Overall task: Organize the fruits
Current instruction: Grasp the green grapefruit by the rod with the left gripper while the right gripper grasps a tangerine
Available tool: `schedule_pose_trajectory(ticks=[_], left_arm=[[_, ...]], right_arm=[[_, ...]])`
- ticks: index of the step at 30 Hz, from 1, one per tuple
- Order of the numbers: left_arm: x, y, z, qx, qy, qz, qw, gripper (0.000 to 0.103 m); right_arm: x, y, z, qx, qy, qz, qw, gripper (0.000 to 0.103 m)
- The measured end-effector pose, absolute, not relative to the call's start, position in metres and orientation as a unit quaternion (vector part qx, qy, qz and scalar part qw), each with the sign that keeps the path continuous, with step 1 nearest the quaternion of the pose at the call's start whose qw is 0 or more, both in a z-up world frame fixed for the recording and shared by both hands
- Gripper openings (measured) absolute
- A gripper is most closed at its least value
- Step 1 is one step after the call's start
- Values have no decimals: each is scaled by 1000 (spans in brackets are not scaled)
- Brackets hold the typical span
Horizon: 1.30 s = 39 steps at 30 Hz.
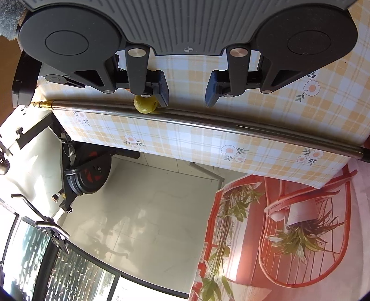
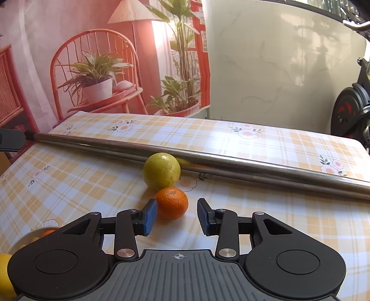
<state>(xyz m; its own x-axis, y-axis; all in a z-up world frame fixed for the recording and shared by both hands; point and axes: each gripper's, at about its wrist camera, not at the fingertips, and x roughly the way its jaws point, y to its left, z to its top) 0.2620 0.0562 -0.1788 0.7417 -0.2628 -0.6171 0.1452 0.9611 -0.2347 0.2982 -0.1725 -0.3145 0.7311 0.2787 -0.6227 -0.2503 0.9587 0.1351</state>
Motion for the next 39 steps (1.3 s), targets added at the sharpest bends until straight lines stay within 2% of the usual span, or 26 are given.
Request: schedule_pose_trajectory(ticks=[3, 8, 18, 22, 32, 39], left_arm=[[273, 53, -182, -84, 345, -111, 928, 38], [293, 47, -188, -80, 352, -113, 926, 45], [325, 21, -201, -80, 371, -136, 915, 51], [335, 7, -212, -77, 379, -154, 909, 62], [361, -35, -247, -22, 414, -185, 891, 62], [375, -42, -263, -24, 438, -175, 881, 62]], right_arm=[[308, -169, -319, 34, 339, 153, 928, 41], [319, -166, -324, 45, 349, 162, 922, 40], [317, -176, -330, 78, 356, 169, 916, 34], [309, -183, -329, 89, 350, 168, 917, 34], [276, -227, -318, 136, 324, 118, 929, 34], [259, -255, -321, 163, 325, 88, 927, 34]])
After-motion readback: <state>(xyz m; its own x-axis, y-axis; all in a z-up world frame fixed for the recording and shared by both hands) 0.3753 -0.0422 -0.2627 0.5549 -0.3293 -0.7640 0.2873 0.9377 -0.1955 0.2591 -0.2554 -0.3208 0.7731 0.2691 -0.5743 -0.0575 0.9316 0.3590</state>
